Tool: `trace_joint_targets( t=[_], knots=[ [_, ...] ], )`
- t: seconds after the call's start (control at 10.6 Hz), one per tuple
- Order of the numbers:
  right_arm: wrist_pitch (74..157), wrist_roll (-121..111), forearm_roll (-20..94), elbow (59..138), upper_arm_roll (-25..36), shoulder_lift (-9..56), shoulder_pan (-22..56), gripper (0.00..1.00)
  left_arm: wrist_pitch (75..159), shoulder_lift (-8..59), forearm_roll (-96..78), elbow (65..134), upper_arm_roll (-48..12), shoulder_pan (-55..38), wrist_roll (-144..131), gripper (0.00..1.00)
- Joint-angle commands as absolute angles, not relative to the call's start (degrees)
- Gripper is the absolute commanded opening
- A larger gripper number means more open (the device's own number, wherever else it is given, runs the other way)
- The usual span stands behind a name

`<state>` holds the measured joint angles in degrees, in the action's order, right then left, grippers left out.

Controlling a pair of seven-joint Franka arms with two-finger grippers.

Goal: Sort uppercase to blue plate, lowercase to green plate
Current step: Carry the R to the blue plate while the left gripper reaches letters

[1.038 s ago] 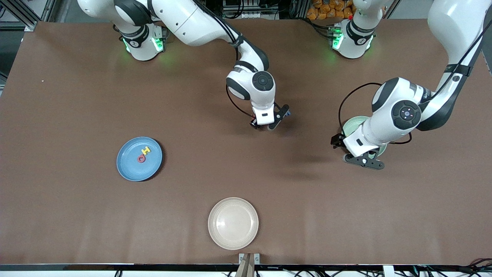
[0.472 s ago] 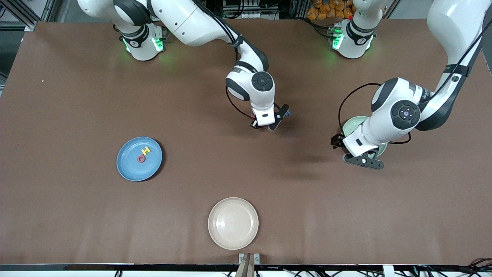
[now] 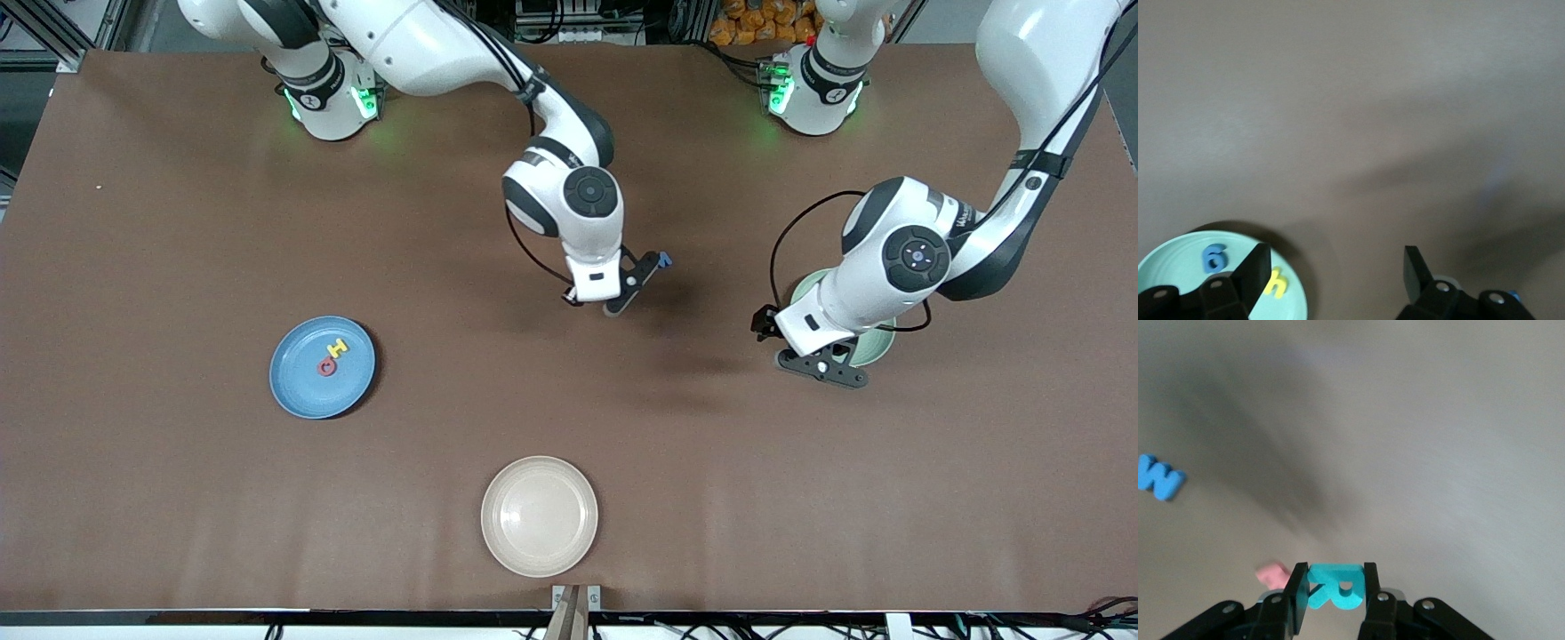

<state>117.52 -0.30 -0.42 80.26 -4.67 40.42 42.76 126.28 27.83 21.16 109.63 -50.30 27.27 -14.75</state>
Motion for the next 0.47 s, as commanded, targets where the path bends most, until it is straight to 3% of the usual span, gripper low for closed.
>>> trace_joint_targets(
  t=[0.0, 0.38],
  knots=[
    [106.13, -0.79, 2.80, 82.96, -2.31, 31.06, 36.85, 0.00, 129.63, 26.63, 20.57, 112.32, -50.27, 25.24, -14.59, 0.86],
    [101.87, -2.28, 5.27, 95.16, 4.12, 20.67, 26.39, 0.00, 134.47, 26.63, 20.65, 114.87, -49.75, 16.19, -15.12, 0.83]
  ],
)
